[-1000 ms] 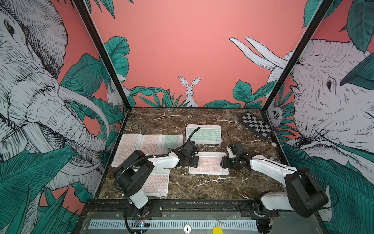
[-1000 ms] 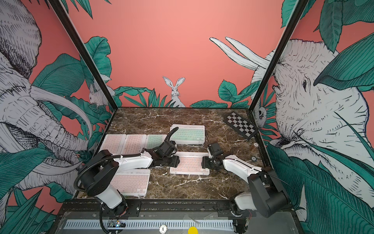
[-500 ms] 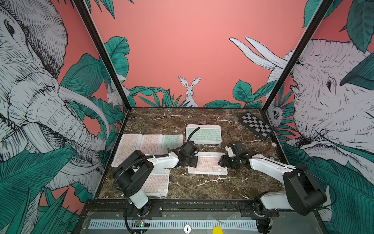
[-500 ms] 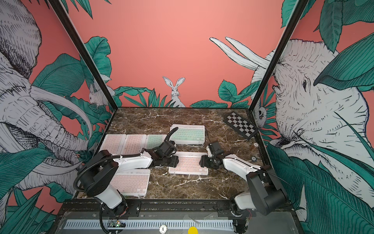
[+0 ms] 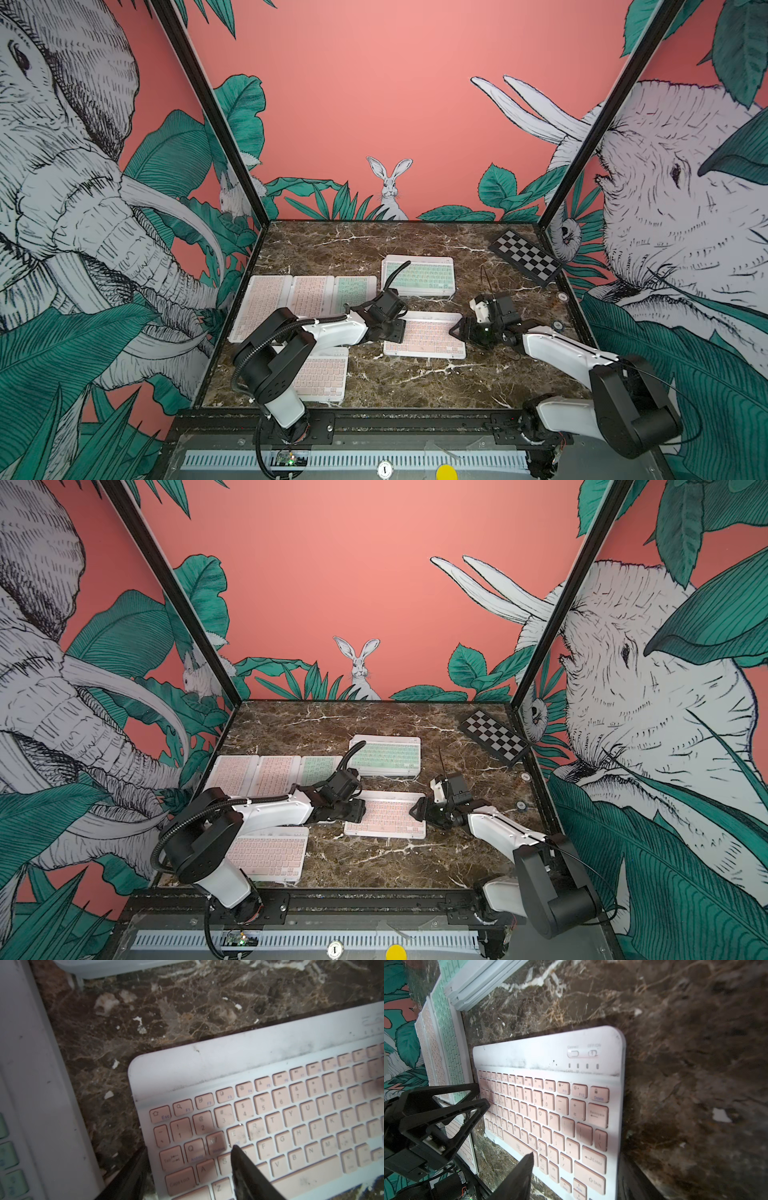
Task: Stack the numeric keypads
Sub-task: Pick up the numeric keypad from the center of the board.
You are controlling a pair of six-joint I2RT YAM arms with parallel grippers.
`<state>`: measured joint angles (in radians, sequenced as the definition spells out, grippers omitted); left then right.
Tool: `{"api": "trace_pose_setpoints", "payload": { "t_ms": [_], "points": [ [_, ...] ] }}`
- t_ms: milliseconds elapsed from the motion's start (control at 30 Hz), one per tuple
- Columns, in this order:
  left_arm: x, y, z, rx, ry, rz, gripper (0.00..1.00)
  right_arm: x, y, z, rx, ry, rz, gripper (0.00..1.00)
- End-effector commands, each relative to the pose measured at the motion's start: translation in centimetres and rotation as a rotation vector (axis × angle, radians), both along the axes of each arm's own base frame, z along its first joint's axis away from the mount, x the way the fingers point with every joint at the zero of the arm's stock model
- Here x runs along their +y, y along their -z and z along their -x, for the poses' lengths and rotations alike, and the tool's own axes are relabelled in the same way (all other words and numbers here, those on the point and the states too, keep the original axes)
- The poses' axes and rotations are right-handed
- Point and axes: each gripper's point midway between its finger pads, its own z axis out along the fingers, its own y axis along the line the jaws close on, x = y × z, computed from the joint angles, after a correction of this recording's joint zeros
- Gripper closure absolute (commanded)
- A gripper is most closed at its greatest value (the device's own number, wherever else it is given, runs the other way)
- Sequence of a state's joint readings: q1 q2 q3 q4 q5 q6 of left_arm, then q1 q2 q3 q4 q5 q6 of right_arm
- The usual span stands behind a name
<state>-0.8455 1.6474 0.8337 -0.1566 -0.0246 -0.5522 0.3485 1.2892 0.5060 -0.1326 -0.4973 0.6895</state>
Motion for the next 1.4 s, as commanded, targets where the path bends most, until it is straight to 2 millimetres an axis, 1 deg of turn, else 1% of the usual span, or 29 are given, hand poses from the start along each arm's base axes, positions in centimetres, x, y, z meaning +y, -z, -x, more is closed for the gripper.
{"api": "trace_pose_setpoints", "payload": {
  "t_ms": [0,300,500,633,733,900,1067,1367],
  "points": [
    [-0.6,2.0,3.2,0.115,0.079,0.013,0.36,3.0,-3.9,-1.1,-0.108,-0.072,-0.198,0.37],
    [-1.2,2.2,3.6,0.127,0.112,0.029,0.36,2.4,-3.7,-1.0,-0.096,-0.043,-0.227,0.37],
    [-1.3,2.0,3.5,0.122,0.119,0.033,0.36,1.9,-4.4,-1.1,-0.11,-0.01,-0.262,0.37],
    [-1.6,2.2,3.6,0.128,0.126,0.043,0.36,1.4,-4.5,-0.9,-0.107,0.002,-0.275,0.37],
    [-1.7,2.2,3.6,0.132,0.13,0.048,0.36,1.0,-4.1,-0.8,-0.105,0.02,-0.27,0.36],
    [-1.9,1.5,3.5,0.12,0.139,0.056,0.36,1.1,-4.6,-0.9,-0.108,0.014,-0.289,0.37],
    [-2.1,1.0,3.5,0.115,0.144,0.069,0.36,1.0,-4.3,-0.5,-0.093,0.006,-0.276,0.37],
    [-2.1,1.2,3.6,0.12,0.133,0.074,0.36,1.4,-4.2,-0.4,-0.077,-0.013,-0.295,0.37]
  ]
}}
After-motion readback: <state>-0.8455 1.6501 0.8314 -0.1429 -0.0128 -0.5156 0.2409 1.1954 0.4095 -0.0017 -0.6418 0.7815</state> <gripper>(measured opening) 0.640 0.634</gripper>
